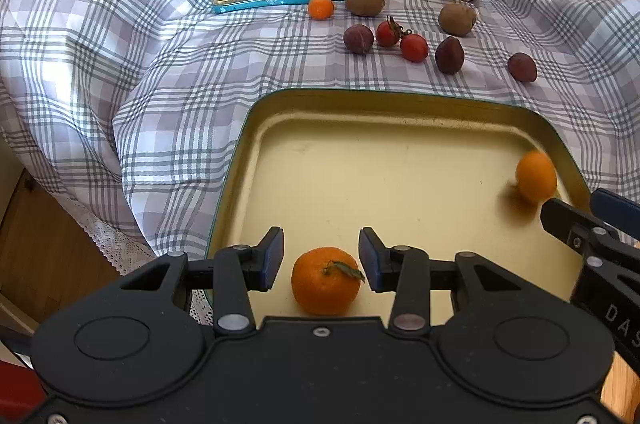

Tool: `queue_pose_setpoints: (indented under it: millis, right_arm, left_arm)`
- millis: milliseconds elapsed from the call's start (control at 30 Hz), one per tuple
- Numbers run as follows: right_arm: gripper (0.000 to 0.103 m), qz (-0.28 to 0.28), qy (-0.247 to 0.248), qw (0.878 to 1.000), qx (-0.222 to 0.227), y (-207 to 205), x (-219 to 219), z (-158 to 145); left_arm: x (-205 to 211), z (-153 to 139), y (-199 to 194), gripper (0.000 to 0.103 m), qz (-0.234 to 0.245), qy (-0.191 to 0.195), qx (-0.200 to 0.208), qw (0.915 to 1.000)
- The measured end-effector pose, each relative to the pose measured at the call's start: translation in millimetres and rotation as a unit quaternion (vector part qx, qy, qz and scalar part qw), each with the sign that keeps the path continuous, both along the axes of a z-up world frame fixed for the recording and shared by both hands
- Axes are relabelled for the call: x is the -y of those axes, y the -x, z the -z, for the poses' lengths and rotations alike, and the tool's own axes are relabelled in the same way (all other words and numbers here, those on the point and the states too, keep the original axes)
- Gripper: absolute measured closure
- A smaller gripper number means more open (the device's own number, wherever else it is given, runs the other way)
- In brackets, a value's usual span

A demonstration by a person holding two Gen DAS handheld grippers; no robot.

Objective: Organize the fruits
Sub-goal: 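Open both tools to drop the mandarins into the gold tray, then withdraw both open tools from the tray toward the fruits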

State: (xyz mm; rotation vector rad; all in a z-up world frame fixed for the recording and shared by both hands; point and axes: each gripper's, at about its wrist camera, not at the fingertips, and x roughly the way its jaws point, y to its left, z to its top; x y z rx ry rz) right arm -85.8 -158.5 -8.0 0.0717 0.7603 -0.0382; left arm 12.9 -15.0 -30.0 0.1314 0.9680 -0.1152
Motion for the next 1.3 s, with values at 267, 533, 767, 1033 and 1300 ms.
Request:
queue_pose_setpoints:
  millis: [267, 533, 767, 1033, 1300]
  right_arm:
    - [0.056, -0.002, 0.001, 1.0, -0.001, 0, 0, 0]
    - [0.056, -0.004, 0.005, 1.0, 0.0, 0, -1, 0]
    - [0.056, -0.005, 0.005, 1.0, 0.0, 0, -1, 0]
    - [0.056, -0.004, 0.006, 1.0, -0.001, 0, -1, 0]
    - [0.056, -0.003, 0.006, 1.0, -0.002, 0, 0, -1]
  left_arm:
    - [0, 0, 0, 0.053, -0.001, -0.001, -0.001, 1.0]
    - [0, 0, 0, 0.053, -0.001, 0.0, -0.003, 1.0]
    - [0, 0, 0, 0.053, 0.0, 0.0, -0.004, 1.0]
    - [-4, -1, 0, 0.053, -0.005, 0.005, -0.004, 1.0]
    - [-22, -10, -8, 0.053, -0.027, 0.025, 0.001, 0.9993]
